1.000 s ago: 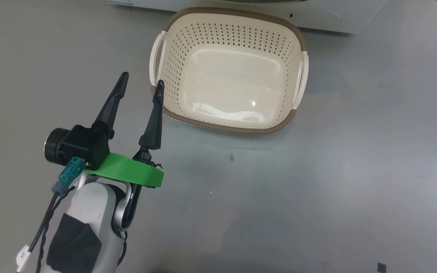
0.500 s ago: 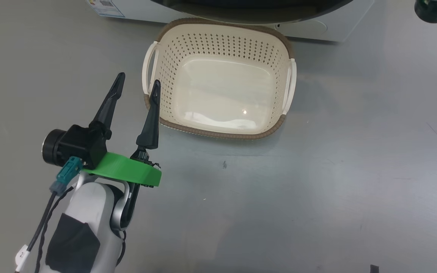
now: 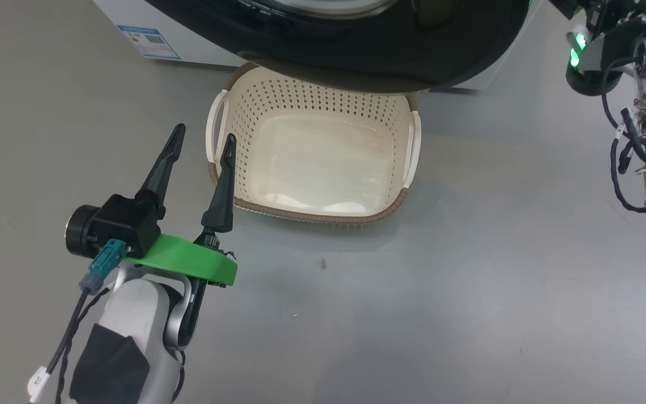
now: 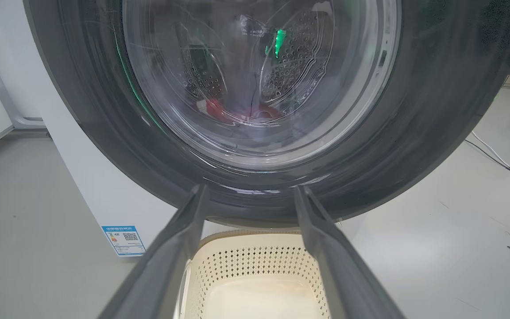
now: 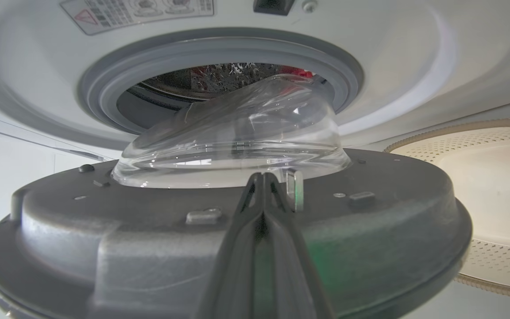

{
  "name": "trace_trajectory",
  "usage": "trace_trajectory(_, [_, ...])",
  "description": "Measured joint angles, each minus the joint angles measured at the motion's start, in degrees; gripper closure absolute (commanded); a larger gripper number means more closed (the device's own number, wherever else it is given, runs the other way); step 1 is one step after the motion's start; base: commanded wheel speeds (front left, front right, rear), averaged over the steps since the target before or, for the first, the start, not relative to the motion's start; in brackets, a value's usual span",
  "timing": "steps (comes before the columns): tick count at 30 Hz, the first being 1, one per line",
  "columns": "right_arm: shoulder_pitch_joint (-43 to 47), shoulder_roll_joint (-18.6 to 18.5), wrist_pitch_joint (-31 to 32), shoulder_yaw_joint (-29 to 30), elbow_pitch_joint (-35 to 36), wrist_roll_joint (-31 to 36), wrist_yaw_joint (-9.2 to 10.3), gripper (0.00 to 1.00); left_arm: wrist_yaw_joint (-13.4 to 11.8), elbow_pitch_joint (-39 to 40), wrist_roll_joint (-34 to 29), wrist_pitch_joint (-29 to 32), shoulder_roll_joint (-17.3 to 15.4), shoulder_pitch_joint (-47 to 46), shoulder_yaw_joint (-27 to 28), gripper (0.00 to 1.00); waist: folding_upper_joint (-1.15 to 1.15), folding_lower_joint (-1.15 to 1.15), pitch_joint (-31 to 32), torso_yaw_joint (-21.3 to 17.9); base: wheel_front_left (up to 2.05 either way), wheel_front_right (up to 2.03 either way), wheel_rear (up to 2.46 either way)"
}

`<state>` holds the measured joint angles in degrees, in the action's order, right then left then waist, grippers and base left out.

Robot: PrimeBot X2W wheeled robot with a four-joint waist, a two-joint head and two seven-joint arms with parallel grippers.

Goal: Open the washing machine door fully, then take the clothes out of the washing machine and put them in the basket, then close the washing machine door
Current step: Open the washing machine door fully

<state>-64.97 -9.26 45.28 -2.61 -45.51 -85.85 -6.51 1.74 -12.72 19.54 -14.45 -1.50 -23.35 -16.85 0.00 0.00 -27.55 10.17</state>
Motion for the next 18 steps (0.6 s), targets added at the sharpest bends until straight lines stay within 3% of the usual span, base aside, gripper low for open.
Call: trace_trajectory(18, [10.44, 2.89, 1.91, -1.74, 4.58, -1.96, -0.15, 1.00, 0.05, -2.18, -1.53, 0.00, -0.01, 2.95, 0.21, 0.00, 0.00, 0.00, 6.70, -0.77, 0.00, 0.00, 0.00])
